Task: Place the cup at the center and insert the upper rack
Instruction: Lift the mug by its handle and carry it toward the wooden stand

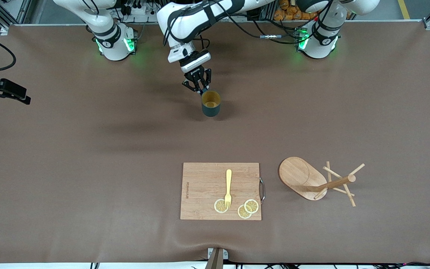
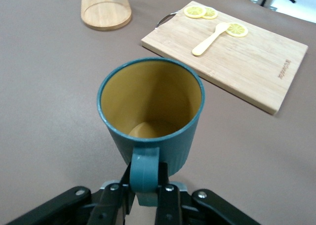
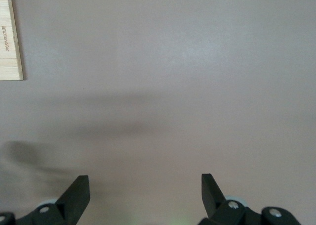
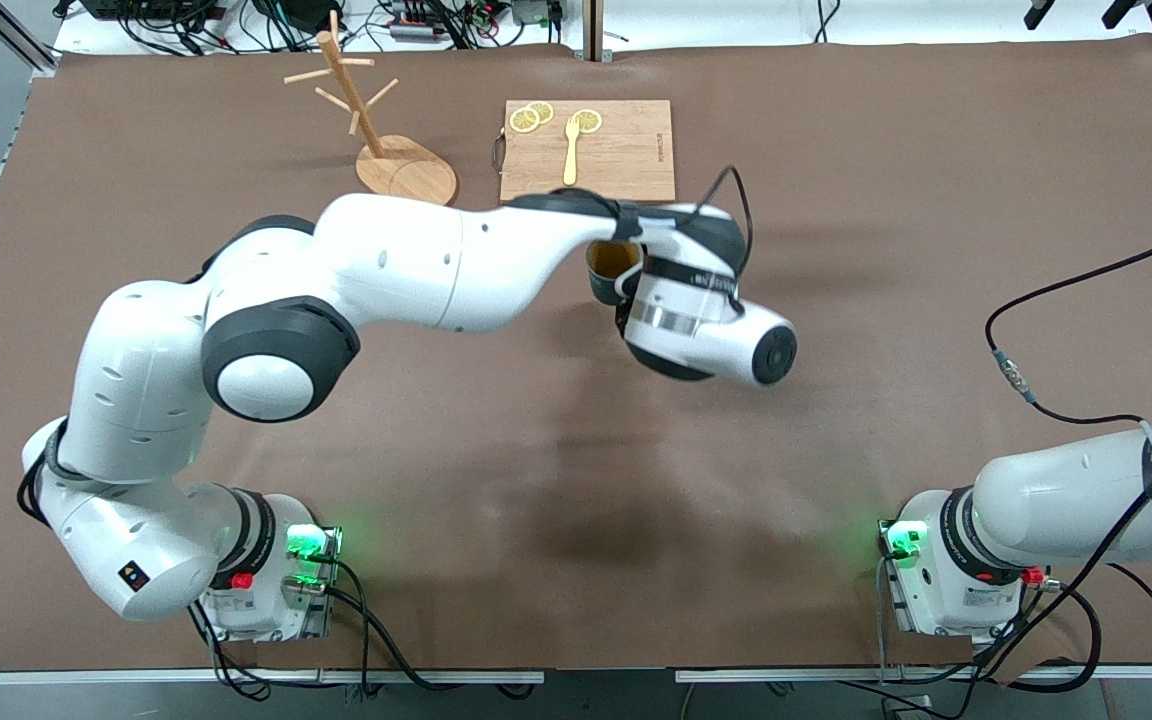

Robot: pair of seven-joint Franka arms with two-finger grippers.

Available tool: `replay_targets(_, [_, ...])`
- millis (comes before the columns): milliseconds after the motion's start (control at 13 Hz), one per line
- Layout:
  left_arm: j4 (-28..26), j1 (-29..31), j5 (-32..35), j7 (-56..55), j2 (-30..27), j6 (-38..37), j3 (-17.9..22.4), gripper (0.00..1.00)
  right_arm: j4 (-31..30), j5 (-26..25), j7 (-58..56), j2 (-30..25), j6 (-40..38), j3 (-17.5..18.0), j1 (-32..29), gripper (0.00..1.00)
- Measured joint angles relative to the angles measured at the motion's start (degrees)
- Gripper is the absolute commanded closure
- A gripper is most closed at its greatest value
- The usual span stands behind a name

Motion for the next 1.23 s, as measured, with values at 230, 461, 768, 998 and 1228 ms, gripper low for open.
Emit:
replay_targets(230, [4.03,2.8,-5.95,0.02,-1.54,0.49,-0.48,1.0,0.02,0.0,0.0,0.0,0.08,0.13,0.03,0.0])
replay_targets(461, [5.73,8.72,-10.73,0.11,-4.38,3.1,-3.26,1.0,0.04,0.0,0.0,0.0,0.08,0.18,0.06,0.0])
replay_targets(768, [5.94,23.39,-15.21,0.31,-6.09,7.0,-13.22,1.0,0.06,0.01,0.0,0.02,0.0,0.26,0.1,0.0])
replay_targets(998, [6.01,35.98,-20.15,1.88,-6.12,9.11,-21.78,1.0,0.05,0.04,0.0,0.04,-0.17,0.32,0.12,0.0])
replay_targets(1228, [6.02,47.88,-28.03,4.76,-6.13,12.04,-28.32,1.0,0.04,0.08,0.0,0.11,-1.12,0.43,0.21,0.0])
